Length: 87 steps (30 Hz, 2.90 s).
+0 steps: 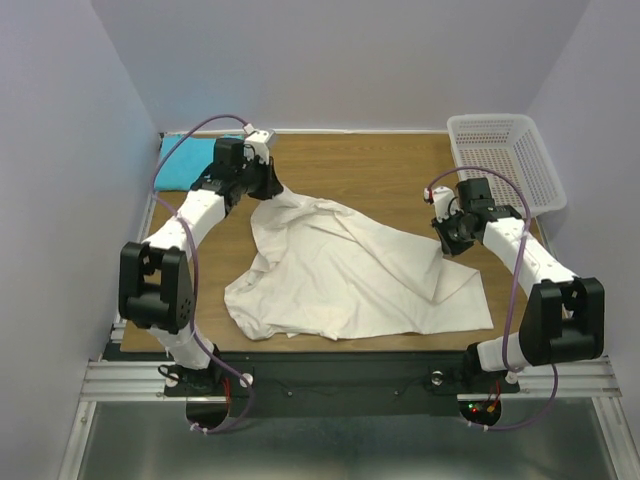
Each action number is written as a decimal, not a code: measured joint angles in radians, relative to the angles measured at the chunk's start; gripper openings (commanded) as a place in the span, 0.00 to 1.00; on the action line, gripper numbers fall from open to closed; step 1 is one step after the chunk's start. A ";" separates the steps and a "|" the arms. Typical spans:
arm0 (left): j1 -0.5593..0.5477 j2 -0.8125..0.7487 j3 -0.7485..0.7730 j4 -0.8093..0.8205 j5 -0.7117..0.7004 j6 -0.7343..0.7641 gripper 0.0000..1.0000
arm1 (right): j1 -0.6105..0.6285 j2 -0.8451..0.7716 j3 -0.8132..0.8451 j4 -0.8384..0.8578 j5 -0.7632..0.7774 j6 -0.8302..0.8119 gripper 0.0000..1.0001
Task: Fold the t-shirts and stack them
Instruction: Flatten the tshirt out
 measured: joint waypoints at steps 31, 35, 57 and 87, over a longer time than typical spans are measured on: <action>0.036 0.296 0.185 0.177 -0.352 -0.053 0.00 | -0.001 0.711 0.733 0.301 0.283 0.014 0.01; 0.037 0.407 0.282 0.167 -0.372 -0.068 0.00 | -0.003 0.799 0.811 0.357 0.365 0.026 0.01; 0.037 0.581 0.544 0.167 -0.345 -0.046 0.00 | -0.006 0.885 0.911 0.443 0.403 0.055 0.01; 0.037 -0.480 -0.215 0.474 0.001 -0.010 0.00 | -0.032 -0.139 0.351 0.436 -0.025 0.020 0.00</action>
